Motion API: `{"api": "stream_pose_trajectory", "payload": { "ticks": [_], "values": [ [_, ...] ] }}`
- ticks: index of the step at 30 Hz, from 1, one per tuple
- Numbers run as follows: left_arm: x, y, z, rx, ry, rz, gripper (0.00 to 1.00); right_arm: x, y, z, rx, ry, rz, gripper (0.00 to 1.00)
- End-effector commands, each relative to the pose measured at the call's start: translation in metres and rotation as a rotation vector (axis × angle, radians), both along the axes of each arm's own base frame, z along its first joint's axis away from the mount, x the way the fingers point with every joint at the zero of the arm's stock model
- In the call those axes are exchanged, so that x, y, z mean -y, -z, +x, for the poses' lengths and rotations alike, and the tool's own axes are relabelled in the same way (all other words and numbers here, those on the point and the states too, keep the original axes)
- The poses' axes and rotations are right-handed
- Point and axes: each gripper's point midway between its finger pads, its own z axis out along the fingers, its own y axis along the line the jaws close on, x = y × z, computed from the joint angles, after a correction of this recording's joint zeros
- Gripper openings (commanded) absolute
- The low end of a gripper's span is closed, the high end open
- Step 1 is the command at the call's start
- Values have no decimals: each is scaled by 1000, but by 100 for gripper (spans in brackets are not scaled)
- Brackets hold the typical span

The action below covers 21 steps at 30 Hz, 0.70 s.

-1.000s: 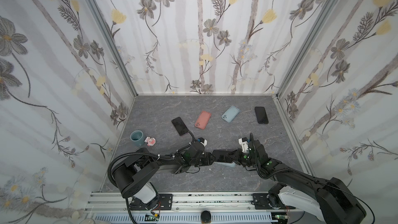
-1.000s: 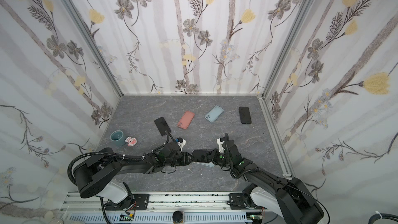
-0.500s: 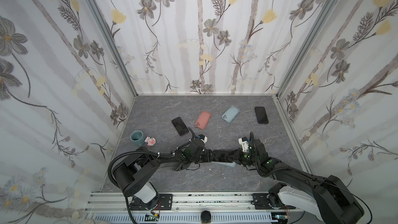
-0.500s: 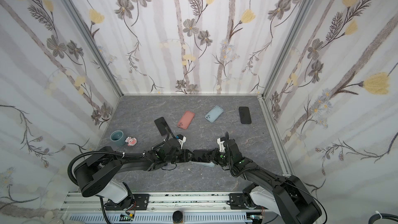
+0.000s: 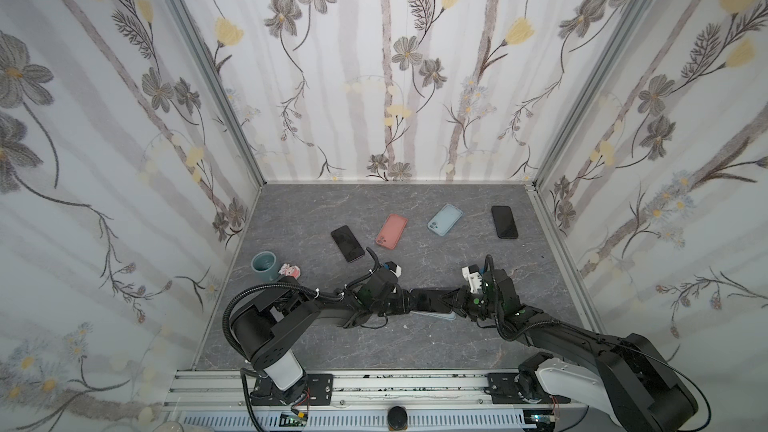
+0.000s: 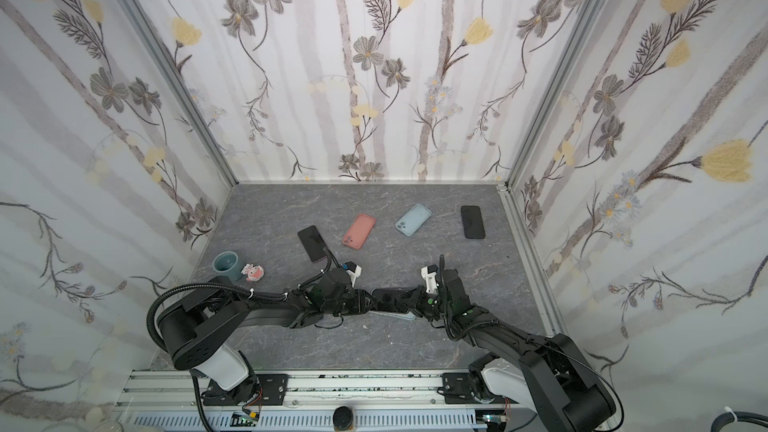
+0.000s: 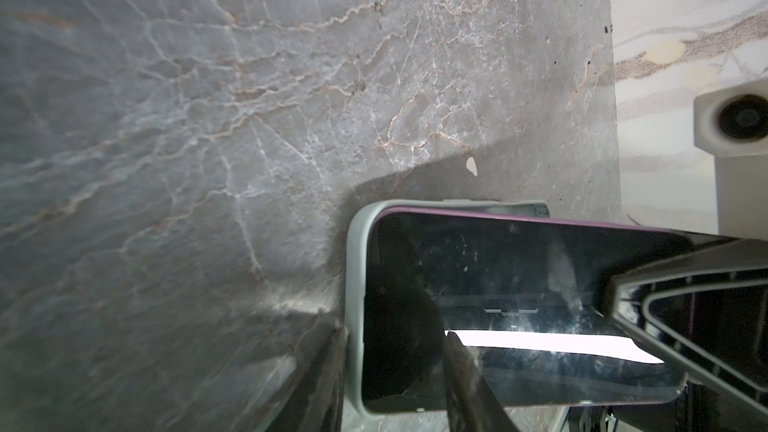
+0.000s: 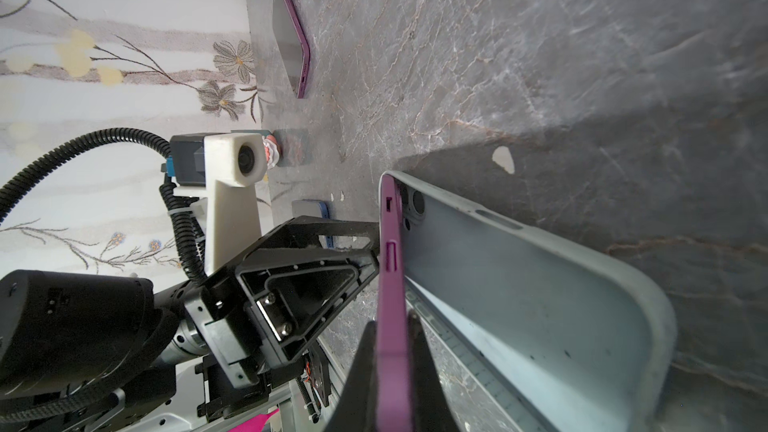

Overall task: Put the phone into the phone case
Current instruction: 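Push the phone down flat into the pale blue case with the right gripper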

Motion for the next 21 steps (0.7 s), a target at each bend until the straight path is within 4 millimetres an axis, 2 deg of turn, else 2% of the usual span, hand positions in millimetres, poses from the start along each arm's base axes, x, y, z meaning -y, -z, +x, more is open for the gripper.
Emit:
{"api": "stream_pose_trajectory", "payload": {
  "ticks": [1, 7, 13, 18, 21],
  "values": [
    [16, -8, -10, -33, 40, -71, 40, 22, 31, -6, -71, 70, -109, 6],
    [18, -14, -13, -39, 36, -98, 39, 26, 44, -10, -96, 40, -124, 7],
    [18, -23, -17, -41, 30, -129, 39, 21, 57, -19, -136, -41, -115, 9],
    [11, -22, -15, -21, 11, -111, 39, 13, 70, -26, -193, -125, -101, 6],
    [10, -22, -14, -12, 9, -99, 39, 10, 76, -27, -216, -137, -96, 8]
  ]
}}
